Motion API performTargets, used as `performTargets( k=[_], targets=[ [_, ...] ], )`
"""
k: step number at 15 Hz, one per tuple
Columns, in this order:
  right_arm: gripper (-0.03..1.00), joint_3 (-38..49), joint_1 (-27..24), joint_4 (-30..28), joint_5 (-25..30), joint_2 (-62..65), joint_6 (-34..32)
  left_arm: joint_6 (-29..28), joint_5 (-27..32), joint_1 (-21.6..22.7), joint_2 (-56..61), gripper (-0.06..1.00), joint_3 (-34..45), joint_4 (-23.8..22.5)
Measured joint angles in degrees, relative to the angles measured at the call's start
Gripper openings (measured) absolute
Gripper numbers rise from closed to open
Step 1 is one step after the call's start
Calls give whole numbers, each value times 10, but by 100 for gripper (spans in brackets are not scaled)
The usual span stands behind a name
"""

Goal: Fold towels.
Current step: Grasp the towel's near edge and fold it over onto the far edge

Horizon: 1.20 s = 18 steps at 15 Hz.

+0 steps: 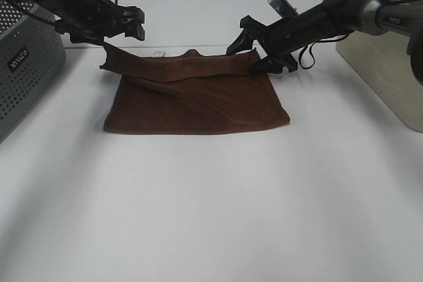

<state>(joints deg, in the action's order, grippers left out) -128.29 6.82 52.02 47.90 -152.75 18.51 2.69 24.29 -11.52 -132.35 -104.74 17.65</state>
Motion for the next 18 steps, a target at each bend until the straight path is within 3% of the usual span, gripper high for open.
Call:
performTargets(
  k=[3, 8, 14, 18],
  targets=[
    [74, 0, 0, -31, 0, 0, -32, 0, 27, 0, 0, 84, -1, -2],
    [77, -3, 1, -76, -1, 4, -91, 1, 113, 0, 0, 84, -64, -61],
    [77, -5, 1, -100, 2, 7, -125, -7, 131, 14, 1, 84, -97, -139],
    [77, -3, 1, -136, 20, 29, -123, -27, 172, 16, -1, 84, -99, -108]
  ],
)
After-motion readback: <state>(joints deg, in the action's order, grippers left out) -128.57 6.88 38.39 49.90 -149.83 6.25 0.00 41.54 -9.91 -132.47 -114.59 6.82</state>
